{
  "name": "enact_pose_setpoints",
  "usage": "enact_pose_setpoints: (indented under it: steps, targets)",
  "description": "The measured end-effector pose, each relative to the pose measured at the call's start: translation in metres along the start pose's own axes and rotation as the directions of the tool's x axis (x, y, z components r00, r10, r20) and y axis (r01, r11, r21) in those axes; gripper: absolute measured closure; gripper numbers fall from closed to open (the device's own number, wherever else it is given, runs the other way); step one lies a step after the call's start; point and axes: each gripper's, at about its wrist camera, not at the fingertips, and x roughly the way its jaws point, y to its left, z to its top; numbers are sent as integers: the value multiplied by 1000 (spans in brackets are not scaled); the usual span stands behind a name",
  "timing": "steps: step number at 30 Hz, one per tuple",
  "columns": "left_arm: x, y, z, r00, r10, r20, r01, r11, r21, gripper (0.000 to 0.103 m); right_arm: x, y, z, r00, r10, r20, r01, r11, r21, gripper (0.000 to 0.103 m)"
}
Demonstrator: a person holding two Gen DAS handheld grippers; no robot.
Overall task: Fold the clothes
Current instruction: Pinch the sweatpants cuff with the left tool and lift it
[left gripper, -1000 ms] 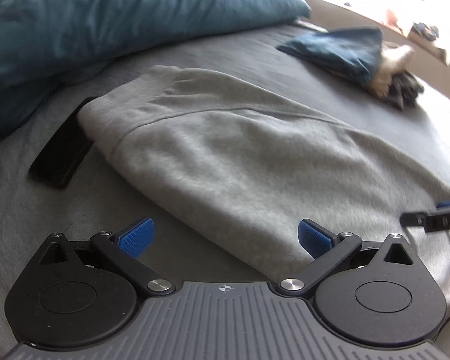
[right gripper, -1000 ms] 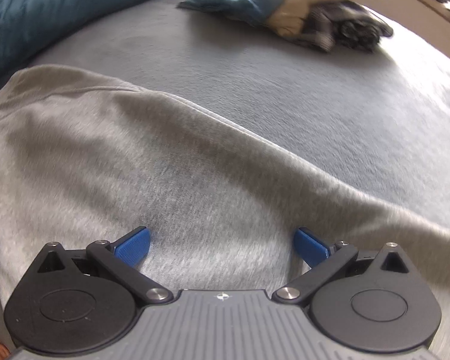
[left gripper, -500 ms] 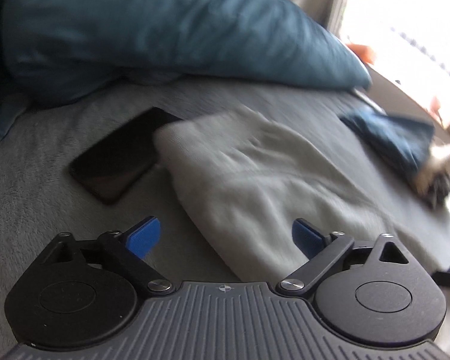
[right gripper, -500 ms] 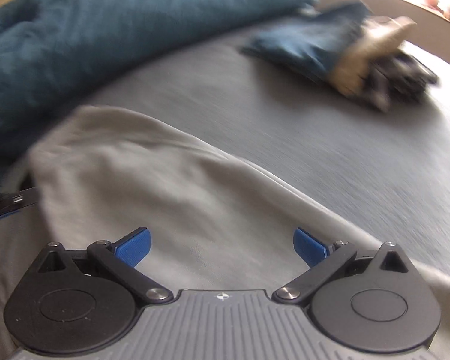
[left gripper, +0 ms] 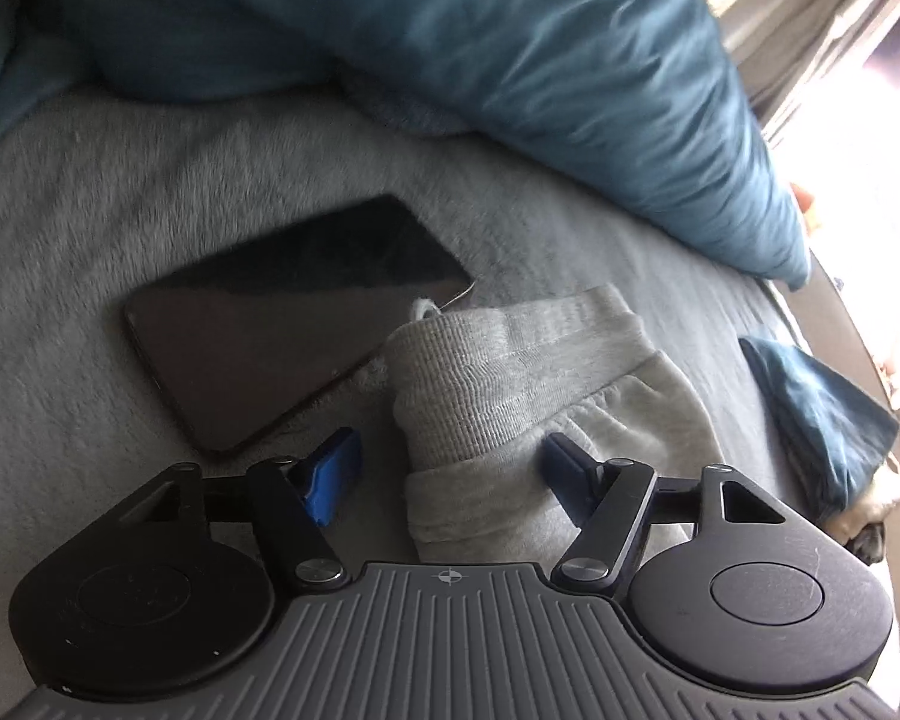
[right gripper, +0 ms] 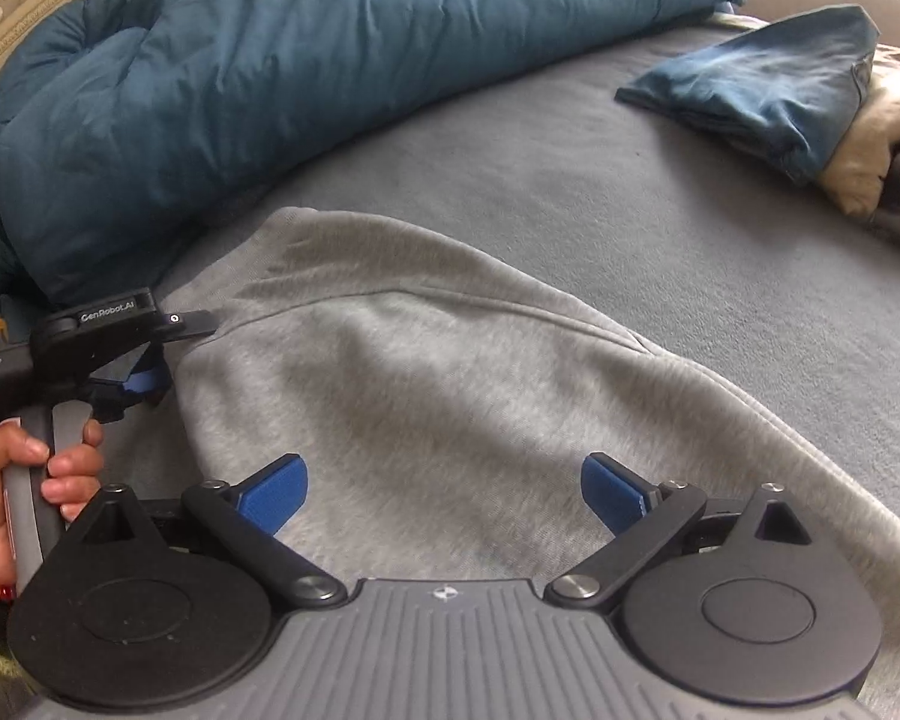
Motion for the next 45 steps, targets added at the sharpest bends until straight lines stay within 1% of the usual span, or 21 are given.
enact_pose_setpoints:
  steps: [1, 3, 8, 11, 15, 18, 21, 23, 27, 30, 31, 32, 35, 37, 38, 39, 40, 41, 42, 43, 45]
  targets:
    - [0, 1, 0, 1000, -4, 4, 4, 1000, -1, 38, 1, -2, 0, 1000, 2, -1, -2, 1000, 8, 5]
    - [3, -3, -1, 1000, -9, 10, 9, 1000, 12, 57, 5, -4, -1, 1000, 3, -5, -3, 1000, 14, 8]
    - [1, -16, -7, 998, 13, 68, -20, 995, 102, 71, 18, -11, -7, 999, -11, -34, 12, 999, 31, 13]
    - [-11, -25, -13, 992, -7, 129, -15, 985, 173, 75, 17, -18, -11, 1000, -5, -29, 7, 999, 54, 15]
    - [-36, -52, -24, 971, -91, 220, 15, 946, 325, 77, 7, -29, -16, 1000, -7, -10, 8, 996, 91, 15]
    - [-60, -80, -37, 945, -200, 257, 62, 884, 463, 77, -3, -42, -21, 1000, -11, 9, 9, 990, 140, 15]
    - [-86, -114, -61, 910, -328, 253, 105, 774, 625, 77, -18, -59, -26, 999, -13, 34, 6, 979, 202, 15]
    - [-102, -135, -84, 884, -411, 222, 132, 675, 726, 77, -29, -71, -31, 998, -16, 55, 2, 971, 241, 15]
    - [-129, -166, -146, 829, -547, 117, 147, 415, 898, 77, -61, -99, -49, 994, -42, 105, 6, 948, 319, 15]
    - [-141, -173, -204, 797, -604, -2, 140, 182, 973, 77, -90, -123, -73, 987, -78, 140, 18, 922, 388, 15]
    - [-140, -174, -222, 797, -602, -53, 148, 109, 983, 77, -98, -131, -82, 985, -92, 147, 24, 911, 411, 15]
    - [-137, -174, -239, 806, -582, -109, 168, 49, 984, 76, -105, -139, -93, 983, -108, 150, 32, 899, 437, 15]
    - [-112, -170, -278, 852, -433, -294, 284, -89, 955, 70, -120, -165, -125, 977, -158, 143, 59, 847, 529, 15]
    - [-101, -160, -293, 857, -348, -381, 350, -150, 925, 65, -127, -179, -145, 974, -172, 145, 56, 809, 585, 15]
    - [-104, -154, -297, 858, -352, -375, 329, -185, 926, 62, -131, -185, -153, 974, -163, 158, 35, 794, 607, 15]
    - [-108, -150, -296, 852, -367, -373, 308, -224, 925, 51, -135, -188, -160, 973, -155, 173, 15, 785, 620, 15]
    - [-112, -151, -291, 841, -368, -397, 320, -254, 913, 46, -139, -189, -163, 970, -151, 189, 1, 784, 620, 15]
    - [-115, -153, -283, 827, -358, -433, 358, -259, 897, 42, -143, -189, -164, 967, -153, 203, -4, 789, 614, 14]
    - [-117, -156, -274, 813, -347, -468, 396, -259, 881, 42, -146, -187, -165, 964, -153, 217, -9, 797, 604, 14]
    - [-120, -160, -265, 803, -333, -494, 440, -229, 869, 42, -151, -186, -164, 961, -146, 234, -22, 804, 594, 14]
    - [-119, -170, -244, 789, -312, -529, 519, -124, 846, 42, -159, -181, -161, 954, -114, 276, -65, 823, 564, 14]
